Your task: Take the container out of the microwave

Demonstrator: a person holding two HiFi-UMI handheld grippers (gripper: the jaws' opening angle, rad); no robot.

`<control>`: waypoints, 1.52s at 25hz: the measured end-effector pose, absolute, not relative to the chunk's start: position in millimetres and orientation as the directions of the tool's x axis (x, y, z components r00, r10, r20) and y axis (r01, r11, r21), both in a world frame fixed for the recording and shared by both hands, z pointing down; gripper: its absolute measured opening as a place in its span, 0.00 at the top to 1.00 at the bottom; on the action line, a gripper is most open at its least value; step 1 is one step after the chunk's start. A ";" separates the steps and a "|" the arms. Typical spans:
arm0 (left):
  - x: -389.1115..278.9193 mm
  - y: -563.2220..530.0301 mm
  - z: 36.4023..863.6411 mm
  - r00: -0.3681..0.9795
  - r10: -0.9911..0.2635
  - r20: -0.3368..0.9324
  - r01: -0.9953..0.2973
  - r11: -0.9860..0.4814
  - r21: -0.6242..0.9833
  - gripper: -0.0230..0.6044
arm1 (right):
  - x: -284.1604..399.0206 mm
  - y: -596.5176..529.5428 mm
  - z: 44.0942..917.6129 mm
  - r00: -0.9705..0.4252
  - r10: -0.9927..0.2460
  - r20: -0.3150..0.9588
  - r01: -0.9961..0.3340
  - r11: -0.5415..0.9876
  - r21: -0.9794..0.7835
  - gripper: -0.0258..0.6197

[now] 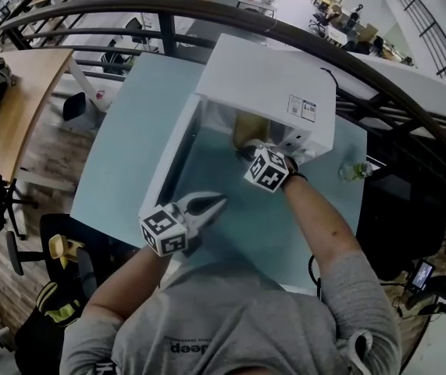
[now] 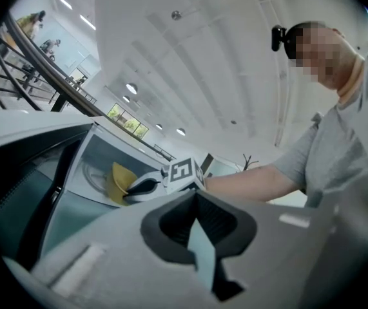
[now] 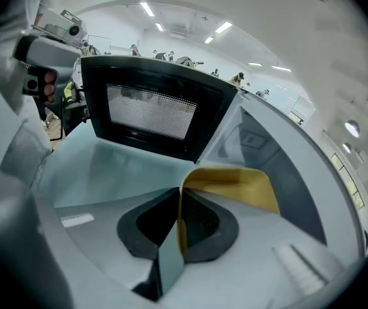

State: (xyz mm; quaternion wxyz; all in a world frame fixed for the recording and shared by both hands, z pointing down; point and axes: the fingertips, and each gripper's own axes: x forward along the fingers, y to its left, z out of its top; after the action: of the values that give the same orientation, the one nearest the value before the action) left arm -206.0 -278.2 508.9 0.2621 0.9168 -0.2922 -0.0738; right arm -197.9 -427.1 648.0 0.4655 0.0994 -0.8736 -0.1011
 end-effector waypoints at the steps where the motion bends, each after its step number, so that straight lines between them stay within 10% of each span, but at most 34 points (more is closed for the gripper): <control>1: -206.8 -275.7 505.7 0.822 -0.569 0.015 -0.493 -0.698 0.519 0.92 | -198.1 -421.5 645.1 -0.549 -0.265 0.793 -0.081 0.961 0.265 0.94; 38: -173.6 -206.9 352.1 0.891 -0.437 -0.119 -0.388 -0.872 0.299 0.92 | -148.1 -288.9 442.7 -0.648 -0.421 0.635 -0.151 0.888 0.434 0.94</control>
State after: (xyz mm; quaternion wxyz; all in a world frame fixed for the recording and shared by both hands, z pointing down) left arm -173.6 -206.9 352.1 0.1350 0.9631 -0.2141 -0.0917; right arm -148.1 -288.9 442.7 0.3878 0.1604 -0.8909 -0.1738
